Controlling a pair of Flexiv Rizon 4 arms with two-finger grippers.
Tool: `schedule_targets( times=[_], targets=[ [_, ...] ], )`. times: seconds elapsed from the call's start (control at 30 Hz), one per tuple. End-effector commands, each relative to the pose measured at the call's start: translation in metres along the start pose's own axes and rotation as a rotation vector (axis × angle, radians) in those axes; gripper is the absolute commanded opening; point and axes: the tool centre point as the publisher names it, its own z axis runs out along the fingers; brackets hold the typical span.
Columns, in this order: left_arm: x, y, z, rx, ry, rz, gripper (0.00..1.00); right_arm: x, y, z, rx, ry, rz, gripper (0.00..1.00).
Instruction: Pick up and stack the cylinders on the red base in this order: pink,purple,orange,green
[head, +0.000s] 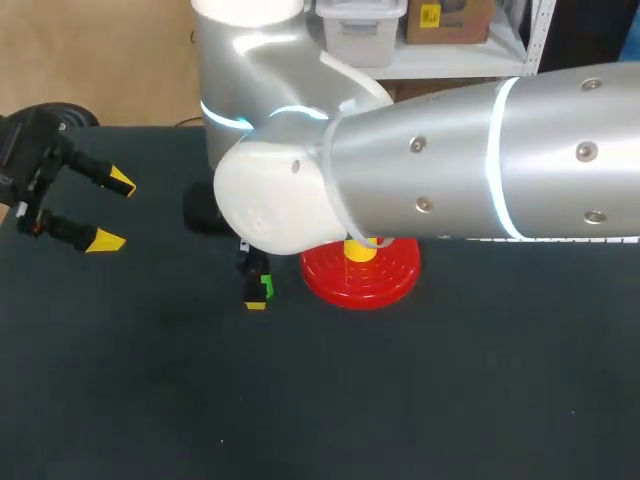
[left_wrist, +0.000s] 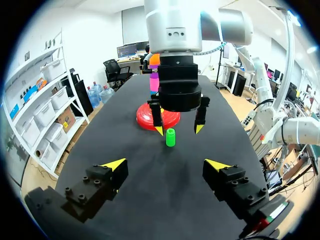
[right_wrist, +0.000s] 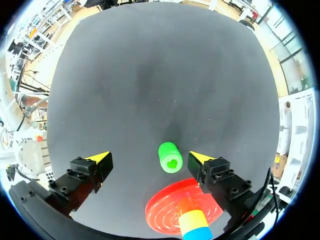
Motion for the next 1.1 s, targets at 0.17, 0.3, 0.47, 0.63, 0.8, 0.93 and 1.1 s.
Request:
schedule_targets(
  times=[0.17,0.3,0.47,0.63,0.8,0.93,1.1],
  targets=[
    [0.0014,-0.0003,0.0001,-0.002,-0.003,0.003,1.00,0.0000,-0.0057,0.0072,-0.001,-0.004,-0.005,1.00],
    [0.0014,-0.0003,0.0001,-0.002,-0.003,0.003,1.00,0.0010,-0.0070,0.0083,-0.001,0.000,-0.004,1.00],
    [0.0014,-0.0003,0.0001,-0.002,-0.003,0.003,1.00,0.0031,-0.0078,0.0088,-0.002,0.004,-0.001,1.00],
    [0.0014,-0.0003,0.0001,-0.002,-0.003,0.003,1.00,0.0041,-0.0073,0.0109,-0.007,0.008,0.001,1.00],
    [0.0014,-0.0003,0.0001,-0.002,-0.003,0.003,1.00,0.0052,-0.0068,0.0115,-0.011,0.012,0.001,1.00],
    [0.0014,-0.0003,0.0001,-0.002,-0.003,0.003,1.00,0.0060,-0.0068,0.0119,-0.012,0.010,0.003,1.00],
    [0.0014,-0.0003,0.0001,-0.002,-0.003,0.003,1.00,0.0062,-0.0072,0.0121,-0.013,0.009,0.008,1.00]
  ],
)
